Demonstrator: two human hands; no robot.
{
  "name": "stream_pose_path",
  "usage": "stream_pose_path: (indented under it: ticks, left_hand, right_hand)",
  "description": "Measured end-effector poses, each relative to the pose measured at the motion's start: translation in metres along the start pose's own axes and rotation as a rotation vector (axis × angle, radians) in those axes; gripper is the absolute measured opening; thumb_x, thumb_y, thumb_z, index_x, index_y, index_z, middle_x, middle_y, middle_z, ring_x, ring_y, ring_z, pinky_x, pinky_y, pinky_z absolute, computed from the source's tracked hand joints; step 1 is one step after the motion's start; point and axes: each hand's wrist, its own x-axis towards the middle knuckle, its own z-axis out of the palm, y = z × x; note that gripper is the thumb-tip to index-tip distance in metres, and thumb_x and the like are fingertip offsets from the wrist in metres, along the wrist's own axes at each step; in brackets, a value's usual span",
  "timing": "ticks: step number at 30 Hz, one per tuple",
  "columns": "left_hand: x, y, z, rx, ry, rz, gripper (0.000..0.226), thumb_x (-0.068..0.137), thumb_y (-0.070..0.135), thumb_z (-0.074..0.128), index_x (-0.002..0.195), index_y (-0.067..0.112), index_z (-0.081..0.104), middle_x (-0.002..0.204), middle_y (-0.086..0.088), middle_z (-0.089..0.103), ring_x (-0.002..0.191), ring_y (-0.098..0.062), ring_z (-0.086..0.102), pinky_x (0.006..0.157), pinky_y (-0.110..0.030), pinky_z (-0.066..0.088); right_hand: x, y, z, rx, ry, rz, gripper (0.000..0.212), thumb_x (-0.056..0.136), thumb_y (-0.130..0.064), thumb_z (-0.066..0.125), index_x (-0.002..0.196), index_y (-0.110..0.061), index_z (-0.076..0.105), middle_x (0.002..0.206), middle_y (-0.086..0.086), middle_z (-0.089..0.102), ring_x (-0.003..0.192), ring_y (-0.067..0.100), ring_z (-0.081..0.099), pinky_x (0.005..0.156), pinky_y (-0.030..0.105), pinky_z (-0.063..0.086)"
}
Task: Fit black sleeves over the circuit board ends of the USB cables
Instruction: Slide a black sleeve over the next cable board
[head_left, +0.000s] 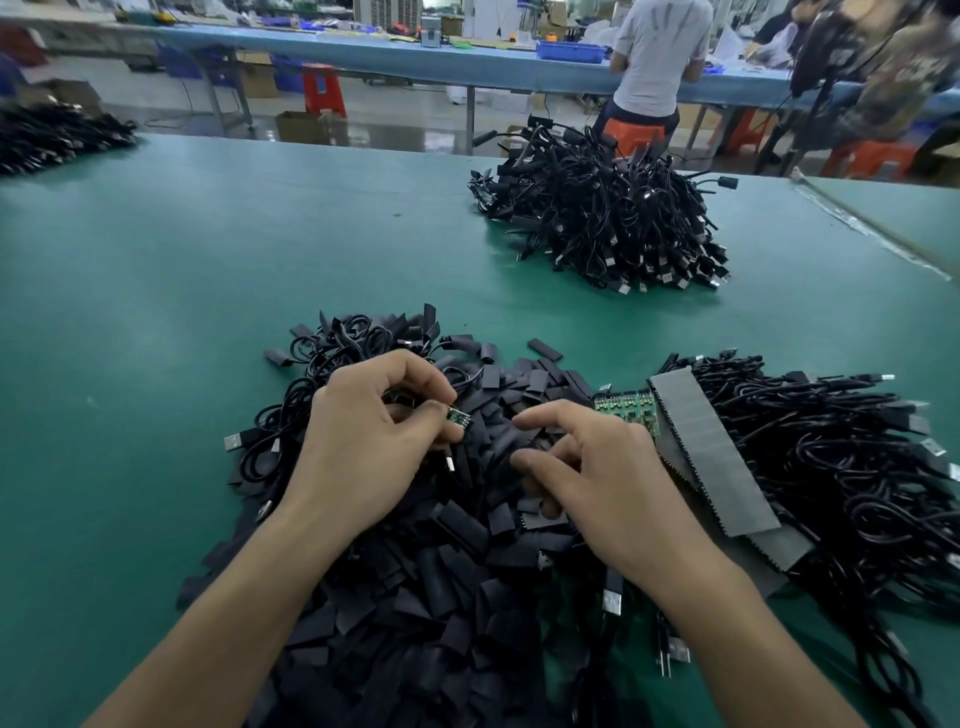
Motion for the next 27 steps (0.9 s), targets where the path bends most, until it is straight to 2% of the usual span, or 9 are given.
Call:
stream_pose_path:
  ticks: [4, 6, 8, 11, 13, 15, 19, 24, 27]
  left_hand:
    - [0.0, 0.0, 0.001, 0.005, -0.013, -0.023, 0.018, 0.082, 0.006, 0.077, 0.079, 0.024, 0.076, 0.073, 0.004, 0.076, 0.074, -0.015, 0.075, 0.08, -0.041, 0.061]
    - [-0.001, 0.001, 0.002, 0.014, -0.025, -0.026, 0.015, 0.079, 0.015, 0.081, 0.081, 0.029, 0.077, 0.074, 0.006, 0.076, 0.074, -0.014, 0.075, 0.08, -0.043, 0.061]
    - [-0.002, 0.004, 0.003, 0.015, -0.044, -0.013, 0.005, 0.078, 0.032, 0.081, 0.081, 0.032, 0.077, 0.073, 0.004, 0.076, 0.072, -0.021, 0.075, 0.077, -0.048, 0.062]
    - [-0.005, 0.01, 0.005, 0.003, -0.081, 0.009, 0.031, 0.075, 0.058, 0.069, 0.078, 0.029, 0.077, 0.067, -0.005, 0.073, 0.068, -0.038, 0.069, 0.069, -0.055, 0.059]
    - [-0.005, 0.012, 0.005, 0.034, -0.107, 0.032, 0.038, 0.075, 0.065, 0.064, 0.077, 0.028, 0.077, 0.064, -0.014, 0.069, 0.057, -0.04, 0.06, 0.057, -0.051, 0.053]
    - [-0.004, 0.012, 0.004, 0.065, -0.125, 0.048, 0.035, 0.076, 0.063, 0.064, 0.077, 0.03, 0.076, 0.064, -0.016, 0.067, 0.054, -0.039, 0.056, 0.051, -0.049, 0.048]
    - [-0.005, 0.013, 0.004, 0.097, -0.177, 0.072, 0.02, 0.087, 0.045, 0.071, 0.077, 0.028, 0.075, 0.067, -0.01, 0.07, 0.061, -0.04, 0.061, 0.057, -0.052, 0.05]
    - [-0.004, 0.009, 0.003, 0.109, -0.16, 0.051, 0.016, 0.087, 0.039, 0.071, 0.074, 0.029, 0.074, 0.063, -0.009, 0.069, 0.052, -0.019, 0.054, 0.052, -0.046, 0.048]
    - [-0.005, 0.009, 0.003, 0.094, -0.155, 0.05, 0.016, 0.083, 0.044, 0.073, 0.075, 0.031, 0.075, 0.062, -0.009, 0.069, 0.052, -0.029, 0.058, 0.053, -0.049, 0.051]
  right_hand:
    - [0.0, -0.001, -0.002, -0.079, -0.04, 0.001, 0.024, 0.093, -0.033, 0.066, 0.117, -0.036, 0.066, 0.064, -0.013, 0.069, 0.061, -0.001, 0.061, 0.067, 0.029, 0.057]
    - [0.0, -0.003, -0.005, -0.027, -0.009, -0.023, 0.022, 0.092, -0.028, 0.067, 0.114, -0.032, 0.07, 0.063, -0.012, 0.069, 0.055, -0.001, 0.063, 0.062, 0.019, 0.054]
    - [0.001, -0.006, -0.006, 0.101, 0.031, -0.055, 0.019, 0.091, -0.019, 0.069, 0.108, -0.027, 0.074, 0.066, -0.014, 0.071, 0.056, 0.0, 0.066, 0.059, 0.012, 0.051]
    - [-0.001, -0.014, -0.004, 0.255, 0.049, -0.146, 0.027, 0.091, -0.009, 0.068, 0.1, -0.033, 0.074, 0.081, -0.017, 0.075, 0.071, 0.001, 0.071, 0.068, 0.014, 0.055]
    - [-0.001, -0.018, -0.001, 0.288, 0.058, -0.196, 0.033, 0.091, -0.007, 0.067, 0.097, -0.038, 0.073, 0.086, -0.017, 0.075, 0.079, 0.004, 0.072, 0.073, 0.019, 0.057]
    - [-0.001, -0.019, 0.0, 0.32, 0.088, -0.208, 0.031, 0.091, -0.006, 0.066, 0.095, -0.036, 0.073, 0.085, -0.015, 0.075, 0.079, 0.008, 0.072, 0.073, 0.022, 0.057]
    - [0.0, -0.017, -0.001, 0.361, 0.166, -0.198, 0.023, 0.089, -0.007, 0.07, 0.095, -0.029, 0.073, 0.08, -0.015, 0.074, 0.073, 0.008, 0.071, 0.068, 0.016, 0.054]
    - [-0.004, -0.021, 0.0, 0.351, 0.051, -0.195, 0.032, 0.077, -0.009, 0.082, 0.102, -0.03, 0.076, 0.087, -0.015, 0.075, 0.079, 0.006, 0.071, 0.07, 0.016, 0.054]
    - [-0.005, -0.021, -0.002, 0.299, 0.083, -0.222, 0.032, 0.077, -0.013, 0.083, 0.101, -0.033, 0.076, 0.09, -0.02, 0.075, 0.084, 0.001, 0.071, 0.074, 0.017, 0.056]
